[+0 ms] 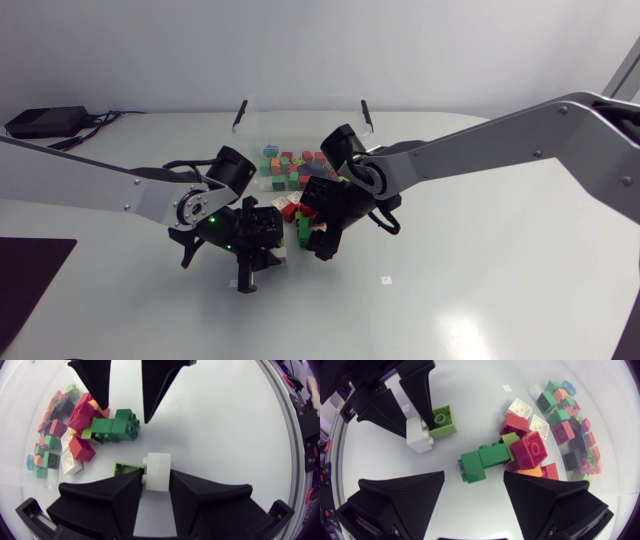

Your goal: Place the duplo bricks in the container

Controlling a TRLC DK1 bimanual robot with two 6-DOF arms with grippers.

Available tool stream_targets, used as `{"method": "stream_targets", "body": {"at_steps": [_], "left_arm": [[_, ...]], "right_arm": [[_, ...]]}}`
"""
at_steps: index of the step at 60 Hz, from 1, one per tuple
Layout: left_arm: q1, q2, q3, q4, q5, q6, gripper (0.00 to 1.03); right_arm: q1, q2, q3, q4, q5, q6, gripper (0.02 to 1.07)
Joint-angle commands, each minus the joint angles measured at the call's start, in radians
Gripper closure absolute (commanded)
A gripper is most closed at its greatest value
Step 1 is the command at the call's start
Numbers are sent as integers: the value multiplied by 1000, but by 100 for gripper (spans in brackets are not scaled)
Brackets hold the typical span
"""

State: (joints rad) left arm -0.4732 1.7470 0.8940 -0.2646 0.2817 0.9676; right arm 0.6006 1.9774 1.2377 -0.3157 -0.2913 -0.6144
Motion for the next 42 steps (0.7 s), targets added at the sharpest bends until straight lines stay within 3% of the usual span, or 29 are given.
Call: {"method": "stream_targets", "body": {"at_steps": [1,5,11,22,31,42], "left_arm": [[10,-21,-40,-15,7,39,58],[4,-24,-50,-16,7,40,59],[1,-38,-61,-16,8,39,70],[-1,-67,-75,-25,8,40,74],[-1,-84,-86,-30,8,42,75],[1,-121,-86,-45,8,45,79]], "right_arm": [[5,26,22,-16,0,-27,21],[4,38,31,-17,3,-28,21],[1,58,52,-29,3,-38,21],[10,72,77,-62,4,-45,22],[16,90,101,-95,6,-53,55],[22,107,120,-128,11,-58,82]]}}
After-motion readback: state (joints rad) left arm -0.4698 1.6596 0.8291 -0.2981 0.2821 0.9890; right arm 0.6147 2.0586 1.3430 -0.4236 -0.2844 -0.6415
